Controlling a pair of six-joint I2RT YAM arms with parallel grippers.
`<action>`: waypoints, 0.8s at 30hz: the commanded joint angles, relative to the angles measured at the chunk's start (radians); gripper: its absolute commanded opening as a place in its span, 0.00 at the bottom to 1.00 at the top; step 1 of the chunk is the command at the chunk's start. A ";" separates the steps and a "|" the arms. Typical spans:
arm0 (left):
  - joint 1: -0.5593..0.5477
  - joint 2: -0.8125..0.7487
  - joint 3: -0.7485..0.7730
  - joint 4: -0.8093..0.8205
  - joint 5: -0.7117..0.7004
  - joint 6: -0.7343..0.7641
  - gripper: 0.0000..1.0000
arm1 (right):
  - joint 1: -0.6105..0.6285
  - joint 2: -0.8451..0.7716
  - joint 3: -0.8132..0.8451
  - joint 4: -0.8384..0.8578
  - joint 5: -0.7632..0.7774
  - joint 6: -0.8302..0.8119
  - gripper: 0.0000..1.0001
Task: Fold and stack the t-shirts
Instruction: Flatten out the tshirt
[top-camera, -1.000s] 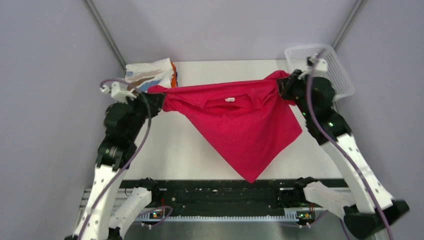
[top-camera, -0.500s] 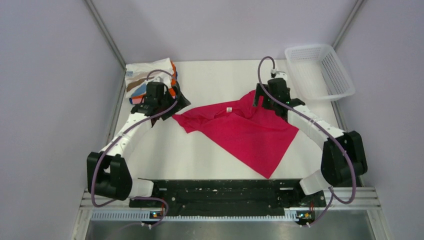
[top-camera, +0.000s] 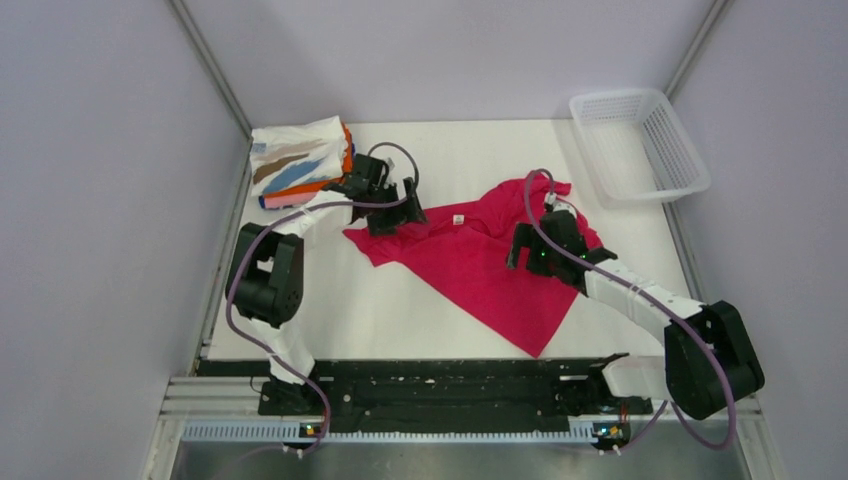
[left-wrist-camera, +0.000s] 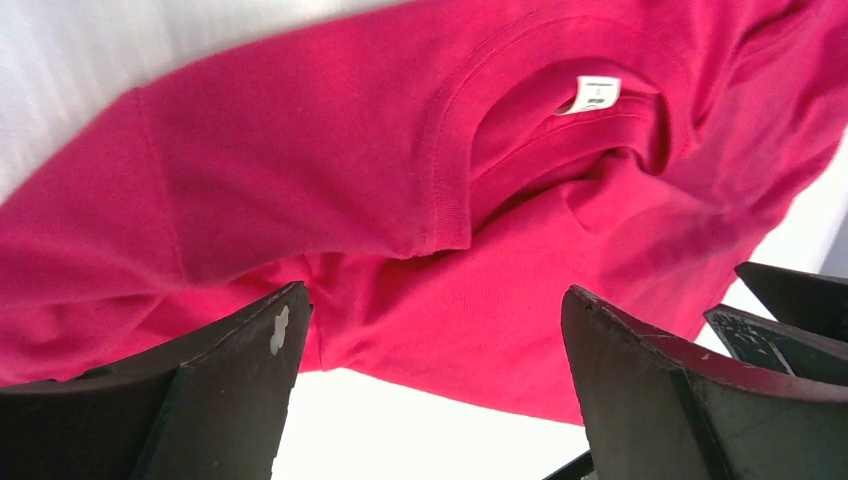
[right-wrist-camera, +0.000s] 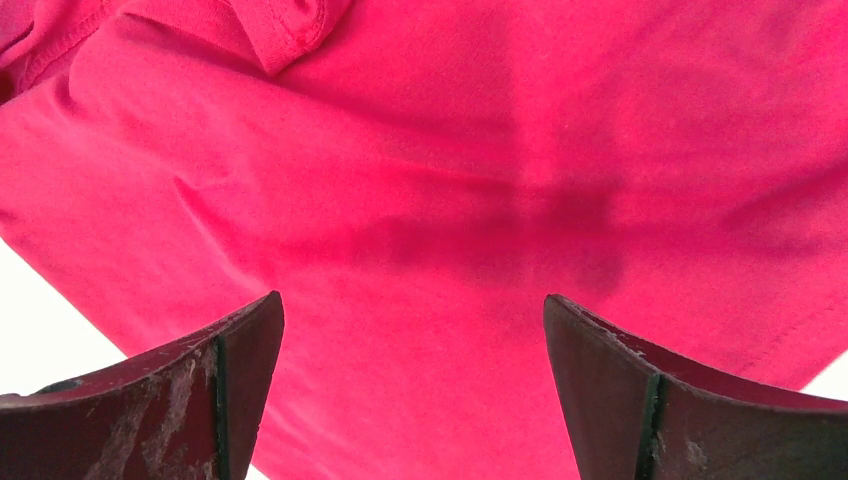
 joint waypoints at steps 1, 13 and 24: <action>0.006 0.091 0.055 -0.010 -0.015 0.002 0.99 | 0.019 0.046 -0.012 0.082 -0.075 0.024 0.99; 0.136 0.422 0.409 -0.090 -0.101 -0.083 0.99 | 0.315 0.337 0.127 0.210 -0.247 0.039 0.99; 0.137 0.490 0.820 -0.223 -0.082 -0.004 0.99 | 0.326 0.220 0.254 0.230 -0.100 -0.004 0.99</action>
